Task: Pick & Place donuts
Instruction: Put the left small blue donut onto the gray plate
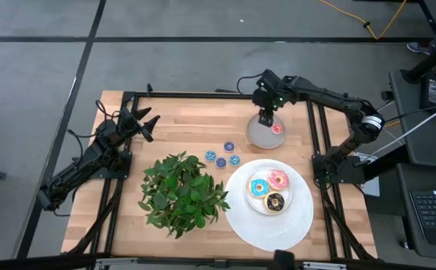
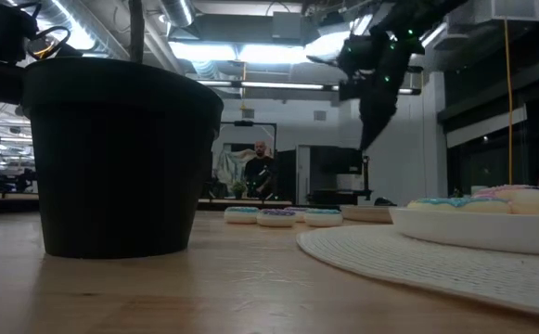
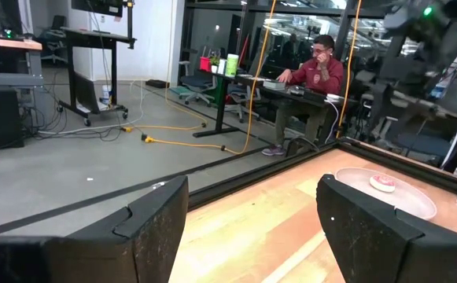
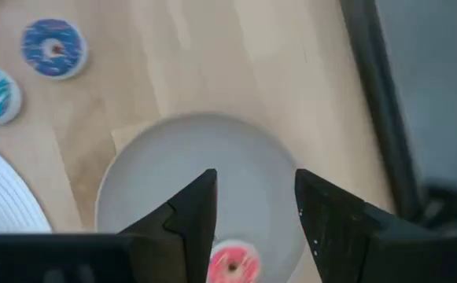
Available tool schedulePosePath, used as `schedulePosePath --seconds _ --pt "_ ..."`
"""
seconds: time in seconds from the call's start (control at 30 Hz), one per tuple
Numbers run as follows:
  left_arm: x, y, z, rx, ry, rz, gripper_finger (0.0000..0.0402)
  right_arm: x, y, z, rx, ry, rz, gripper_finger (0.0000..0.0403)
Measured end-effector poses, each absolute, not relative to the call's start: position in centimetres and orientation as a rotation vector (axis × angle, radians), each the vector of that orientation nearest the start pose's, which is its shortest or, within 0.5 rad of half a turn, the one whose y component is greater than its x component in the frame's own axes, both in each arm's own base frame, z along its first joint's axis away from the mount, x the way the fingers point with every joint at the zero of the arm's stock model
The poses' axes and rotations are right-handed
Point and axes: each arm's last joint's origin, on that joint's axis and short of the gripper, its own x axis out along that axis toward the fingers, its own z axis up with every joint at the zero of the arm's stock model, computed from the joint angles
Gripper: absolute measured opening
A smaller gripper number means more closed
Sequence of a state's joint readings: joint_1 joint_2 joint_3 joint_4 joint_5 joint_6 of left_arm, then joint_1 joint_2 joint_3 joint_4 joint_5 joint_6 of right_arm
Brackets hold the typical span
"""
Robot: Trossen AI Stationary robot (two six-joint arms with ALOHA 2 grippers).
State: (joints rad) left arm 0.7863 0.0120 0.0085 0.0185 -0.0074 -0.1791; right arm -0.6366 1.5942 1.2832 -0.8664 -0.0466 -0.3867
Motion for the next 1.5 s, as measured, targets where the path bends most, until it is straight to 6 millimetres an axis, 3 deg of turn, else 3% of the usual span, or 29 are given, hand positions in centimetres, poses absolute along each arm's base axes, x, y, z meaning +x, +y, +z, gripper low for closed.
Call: schedulePosePath --seconds 0.17,0.3,0.87,1.07,1.5 --pt "6.9 6.9 16.7 -0.164 -0.085 0.79 0.027 27.8 -18.2 27.2 -0.133 1.173 -0.16 0.0172" --pt "6.9 6.9 16.7 -0.164 -0.085 0.79 0.027 30.0 -17.8 27.1 -0.188 1.166 -0.102 0.0172" --pt "6.9 6.9 16.7 -0.164 -0.085 0.79 0.027 39.1 -12.8 23.7 -0.252 1.087 0.17 0.0172" --pt "6.9 6.9 16.7 -0.164 -0.085 0.79 0.027 41.2 -11.7 23.2 -0.28 1.07 0.203 0.0172" --pt "6.9 6.9 16.7 -0.164 -0.085 0.79 0.027 43.8 -10.3 21.4 -0.303 1.066 0.244 0.0172"
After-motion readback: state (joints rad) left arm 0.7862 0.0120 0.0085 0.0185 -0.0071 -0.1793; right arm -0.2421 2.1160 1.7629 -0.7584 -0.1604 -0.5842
